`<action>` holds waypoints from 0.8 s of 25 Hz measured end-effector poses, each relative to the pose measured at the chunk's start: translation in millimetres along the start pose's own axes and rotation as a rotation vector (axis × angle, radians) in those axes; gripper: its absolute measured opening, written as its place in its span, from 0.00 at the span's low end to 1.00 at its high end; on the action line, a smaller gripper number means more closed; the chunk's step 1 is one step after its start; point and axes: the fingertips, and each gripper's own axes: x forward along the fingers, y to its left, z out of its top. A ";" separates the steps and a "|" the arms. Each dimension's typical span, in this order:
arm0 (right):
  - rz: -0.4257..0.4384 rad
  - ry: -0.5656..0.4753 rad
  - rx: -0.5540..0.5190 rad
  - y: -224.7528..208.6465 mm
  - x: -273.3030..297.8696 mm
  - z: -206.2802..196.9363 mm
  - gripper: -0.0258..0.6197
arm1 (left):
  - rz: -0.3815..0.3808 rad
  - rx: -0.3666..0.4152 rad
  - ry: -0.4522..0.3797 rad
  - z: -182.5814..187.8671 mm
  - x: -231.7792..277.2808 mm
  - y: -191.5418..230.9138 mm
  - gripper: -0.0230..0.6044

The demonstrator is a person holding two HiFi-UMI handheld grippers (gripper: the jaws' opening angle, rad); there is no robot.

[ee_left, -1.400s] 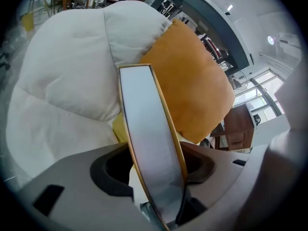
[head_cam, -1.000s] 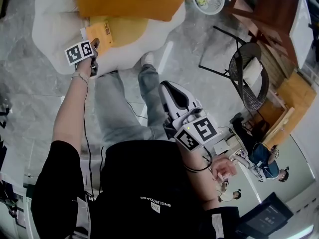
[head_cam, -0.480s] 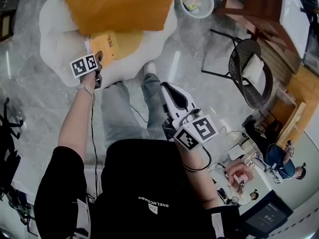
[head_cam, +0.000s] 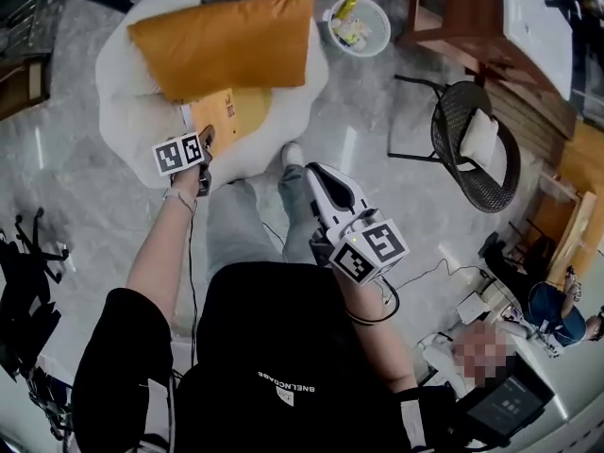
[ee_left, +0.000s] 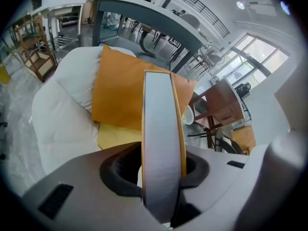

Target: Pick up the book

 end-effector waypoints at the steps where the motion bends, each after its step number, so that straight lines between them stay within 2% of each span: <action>1: 0.000 -0.006 0.003 0.7 -4.3 3.4 0.10 | -0.003 0.003 -0.001 -0.4 -6.8 -8.0 0.29; 8: 0.036 -0.034 -0.006 10.0 -29.2 25.7 0.10 | -0.027 0.007 -0.041 8.6 -57.4 -64.0 0.29; 20: 0.146 -0.055 -0.064 33.8 -55.3 58.6 0.10 | -0.123 0.035 -0.219 19.1 -185.9 -149.1 0.29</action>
